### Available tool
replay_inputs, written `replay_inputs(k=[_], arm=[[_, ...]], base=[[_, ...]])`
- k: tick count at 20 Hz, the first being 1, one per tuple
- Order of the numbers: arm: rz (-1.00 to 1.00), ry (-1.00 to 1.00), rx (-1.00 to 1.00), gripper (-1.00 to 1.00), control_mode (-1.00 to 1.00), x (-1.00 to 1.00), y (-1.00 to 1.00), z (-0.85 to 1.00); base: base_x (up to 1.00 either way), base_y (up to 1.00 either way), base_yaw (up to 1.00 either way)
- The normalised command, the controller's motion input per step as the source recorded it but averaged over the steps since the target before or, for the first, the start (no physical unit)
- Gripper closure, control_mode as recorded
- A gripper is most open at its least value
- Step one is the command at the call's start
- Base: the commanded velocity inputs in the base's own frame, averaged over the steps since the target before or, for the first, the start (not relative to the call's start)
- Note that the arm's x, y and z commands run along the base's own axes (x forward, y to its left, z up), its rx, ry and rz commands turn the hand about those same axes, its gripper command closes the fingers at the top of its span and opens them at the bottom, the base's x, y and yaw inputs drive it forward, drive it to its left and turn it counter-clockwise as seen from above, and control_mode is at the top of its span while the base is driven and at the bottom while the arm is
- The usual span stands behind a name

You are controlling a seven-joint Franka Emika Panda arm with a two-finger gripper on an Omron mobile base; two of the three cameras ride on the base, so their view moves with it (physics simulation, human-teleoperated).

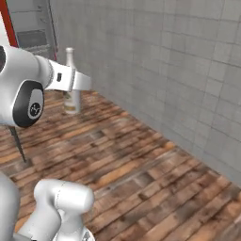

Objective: There is a bowl on the dining counter. Grab a lemon wedge from the fridge and place it in the bowl. Then get the liquor bottle and glass cup from the cabinet and place them next to the bowl.

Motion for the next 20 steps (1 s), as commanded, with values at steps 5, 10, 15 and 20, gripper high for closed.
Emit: replay_inputs(k=[5, 10, 15, 20], arm=[[0.0, 0.0, 0.0, 1.0, 1.0, 0.0, 0.0, 0.0], [0.0, 0.0, 0.0, 1.0, 1.0, 0.0, 0.0, 0.0], [0.0, 0.0, 0.0, 1.0, 1.0, 0.0, 0.0, 0.0], [0.0, 0.0, 0.0, 1.0, 1.0, 0.0, 0.0, 0.0]], base=[[1.0, -0.16, 0.53], [1.0, -0.2, 0.56], [1.0, -0.25, 0.56], [1.0, -0.33, 0.56]])
